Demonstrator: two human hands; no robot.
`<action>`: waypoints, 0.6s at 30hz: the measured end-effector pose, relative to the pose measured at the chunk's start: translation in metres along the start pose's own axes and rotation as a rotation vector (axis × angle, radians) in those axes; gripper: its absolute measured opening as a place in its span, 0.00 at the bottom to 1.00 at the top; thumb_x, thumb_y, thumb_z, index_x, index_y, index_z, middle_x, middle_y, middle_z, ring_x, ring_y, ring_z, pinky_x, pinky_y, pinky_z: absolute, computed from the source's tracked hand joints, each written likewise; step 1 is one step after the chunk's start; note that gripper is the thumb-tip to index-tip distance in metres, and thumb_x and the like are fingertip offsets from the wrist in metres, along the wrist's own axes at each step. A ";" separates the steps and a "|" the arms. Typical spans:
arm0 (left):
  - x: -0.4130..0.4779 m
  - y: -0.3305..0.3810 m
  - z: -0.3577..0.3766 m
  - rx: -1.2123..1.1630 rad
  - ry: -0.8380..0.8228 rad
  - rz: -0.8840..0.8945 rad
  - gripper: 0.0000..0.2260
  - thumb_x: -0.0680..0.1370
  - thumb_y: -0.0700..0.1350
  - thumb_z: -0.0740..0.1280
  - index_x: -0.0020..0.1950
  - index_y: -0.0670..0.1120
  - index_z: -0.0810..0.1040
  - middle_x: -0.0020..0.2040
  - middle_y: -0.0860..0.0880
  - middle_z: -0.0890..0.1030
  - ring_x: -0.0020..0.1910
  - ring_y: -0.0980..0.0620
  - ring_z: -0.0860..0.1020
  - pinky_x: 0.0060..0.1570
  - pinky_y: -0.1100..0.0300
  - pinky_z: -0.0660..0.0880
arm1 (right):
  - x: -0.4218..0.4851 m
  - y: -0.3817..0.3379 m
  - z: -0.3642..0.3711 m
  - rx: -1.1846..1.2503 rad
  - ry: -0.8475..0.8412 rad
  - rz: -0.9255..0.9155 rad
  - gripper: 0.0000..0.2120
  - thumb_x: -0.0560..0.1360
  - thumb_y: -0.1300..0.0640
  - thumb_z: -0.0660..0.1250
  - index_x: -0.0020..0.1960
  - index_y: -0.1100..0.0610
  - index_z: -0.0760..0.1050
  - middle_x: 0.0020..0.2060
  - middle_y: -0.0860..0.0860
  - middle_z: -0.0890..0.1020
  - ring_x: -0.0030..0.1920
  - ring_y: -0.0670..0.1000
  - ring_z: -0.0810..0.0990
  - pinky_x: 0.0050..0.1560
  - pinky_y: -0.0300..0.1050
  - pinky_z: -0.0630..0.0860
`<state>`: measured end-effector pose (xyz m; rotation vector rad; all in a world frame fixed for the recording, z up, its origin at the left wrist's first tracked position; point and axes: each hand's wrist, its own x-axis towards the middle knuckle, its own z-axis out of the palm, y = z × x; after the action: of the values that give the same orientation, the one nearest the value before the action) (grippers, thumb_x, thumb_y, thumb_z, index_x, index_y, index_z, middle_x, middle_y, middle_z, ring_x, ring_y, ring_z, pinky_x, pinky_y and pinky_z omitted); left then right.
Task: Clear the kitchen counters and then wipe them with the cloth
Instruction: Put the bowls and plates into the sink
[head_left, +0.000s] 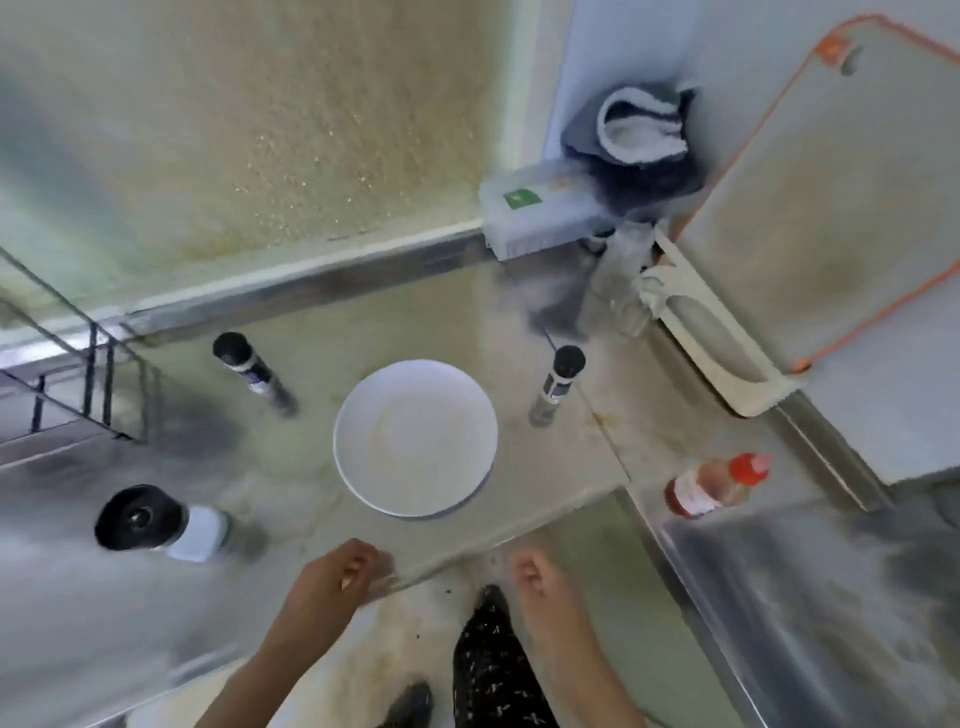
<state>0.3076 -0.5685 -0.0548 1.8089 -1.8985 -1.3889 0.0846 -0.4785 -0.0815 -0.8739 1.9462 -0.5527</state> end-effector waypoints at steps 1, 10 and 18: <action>0.001 -0.002 -0.003 -0.011 0.046 -0.043 0.12 0.77 0.37 0.64 0.38 0.53 0.74 0.37 0.58 0.80 0.36 0.61 0.79 0.34 0.76 0.69 | 0.021 -0.015 0.000 -0.031 -0.030 -0.034 0.06 0.80 0.53 0.58 0.46 0.48 0.72 0.42 0.42 0.78 0.44 0.44 0.77 0.41 0.32 0.70; 0.010 -0.001 -0.008 -0.146 0.251 -0.258 0.13 0.75 0.33 0.66 0.37 0.51 0.75 0.34 0.54 0.81 0.35 0.66 0.78 0.35 0.76 0.70 | 0.129 -0.083 0.007 0.098 0.024 0.133 0.10 0.74 0.56 0.65 0.49 0.61 0.70 0.44 0.55 0.78 0.44 0.56 0.78 0.45 0.52 0.76; 0.037 -0.013 -0.021 -0.156 0.147 -0.223 0.12 0.76 0.36 0.65 0.38 0.53 0.76 0.35 0.52 0.82 0.38 0.59 0.79 0.37 0.73 0.71 | 0.130 -0.083 0.025 0.518 0.082 0.325 0.07 0.75 0.70 0.60 0.51 0.62 0.70 0.48 0.55 0.75 0.49 0.54 0.75 0.35 0.42 0.76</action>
<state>0.3216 -0.6087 -0.0690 2.0306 -1.5114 -1.3836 0.0911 -0.6318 -0.1097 -0.2083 1.8389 -0.8520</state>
